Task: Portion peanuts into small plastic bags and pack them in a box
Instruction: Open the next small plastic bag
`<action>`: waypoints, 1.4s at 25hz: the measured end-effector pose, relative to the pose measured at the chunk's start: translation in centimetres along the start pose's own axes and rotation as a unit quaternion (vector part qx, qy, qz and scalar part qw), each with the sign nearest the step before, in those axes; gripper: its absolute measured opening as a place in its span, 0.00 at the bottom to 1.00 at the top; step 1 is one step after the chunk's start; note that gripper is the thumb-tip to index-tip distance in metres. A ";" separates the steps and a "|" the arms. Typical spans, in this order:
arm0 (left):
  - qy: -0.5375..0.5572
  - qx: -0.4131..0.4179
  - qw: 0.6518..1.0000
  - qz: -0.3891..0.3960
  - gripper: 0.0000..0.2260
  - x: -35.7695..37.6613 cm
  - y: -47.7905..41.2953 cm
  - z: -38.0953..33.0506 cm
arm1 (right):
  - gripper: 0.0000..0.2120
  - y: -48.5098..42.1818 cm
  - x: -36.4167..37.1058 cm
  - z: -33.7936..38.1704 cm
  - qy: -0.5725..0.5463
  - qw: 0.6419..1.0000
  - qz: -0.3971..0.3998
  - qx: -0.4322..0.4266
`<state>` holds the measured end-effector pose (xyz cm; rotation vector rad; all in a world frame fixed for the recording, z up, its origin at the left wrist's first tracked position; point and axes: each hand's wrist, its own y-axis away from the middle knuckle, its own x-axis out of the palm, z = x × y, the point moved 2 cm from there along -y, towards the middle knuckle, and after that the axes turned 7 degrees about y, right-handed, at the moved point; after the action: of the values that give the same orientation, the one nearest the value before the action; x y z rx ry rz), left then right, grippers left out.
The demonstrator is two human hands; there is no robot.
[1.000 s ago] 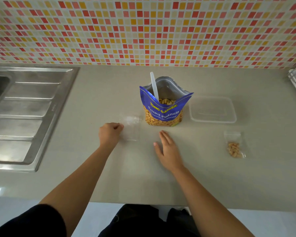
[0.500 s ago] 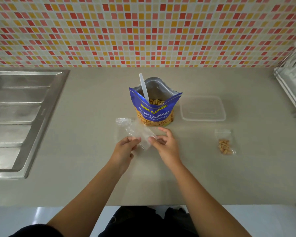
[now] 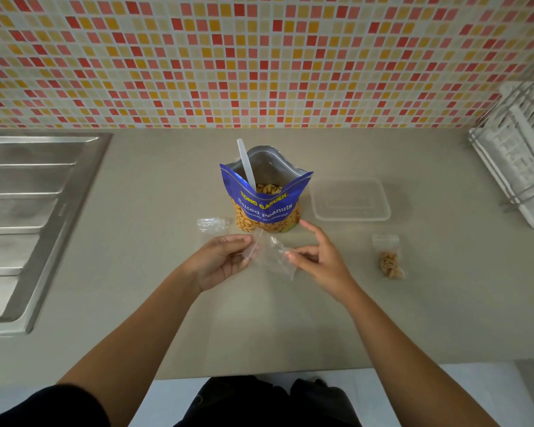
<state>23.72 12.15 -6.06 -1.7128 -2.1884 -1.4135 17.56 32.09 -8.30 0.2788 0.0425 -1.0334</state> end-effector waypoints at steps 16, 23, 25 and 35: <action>-0.205 0.129 0.967 -0.079 0.05 0.9 2.0 -1.7 | 0.28 0.2 -0.7 1.6 -0.107 0.991 -0.065 0.034; -0.292 0.203 0.928 -0.116 0.04 3.8 5.7 -3.8 | 0.19 0.5 -1.0 3.3 -0.252 0.953 -0.160 0.051; -0.299 0.242 0.917 -0.107 0.05 5.1 6.8 -5.4 | 0.14 0.7 -2.8 4.8 -0.149 0.957 -0.246 -0.035; -0.435 0.325 0.836 -0.079 0.05 10.1 6.2 -11.7 | 0.44 -1.2 -2.6 16.8 0.445 0.851 -0.073 -0.270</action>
<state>18.93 12.20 9.90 -2.0839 -2.7299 0.3051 13.65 29.51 8.05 0.2176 1.1983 -0.9207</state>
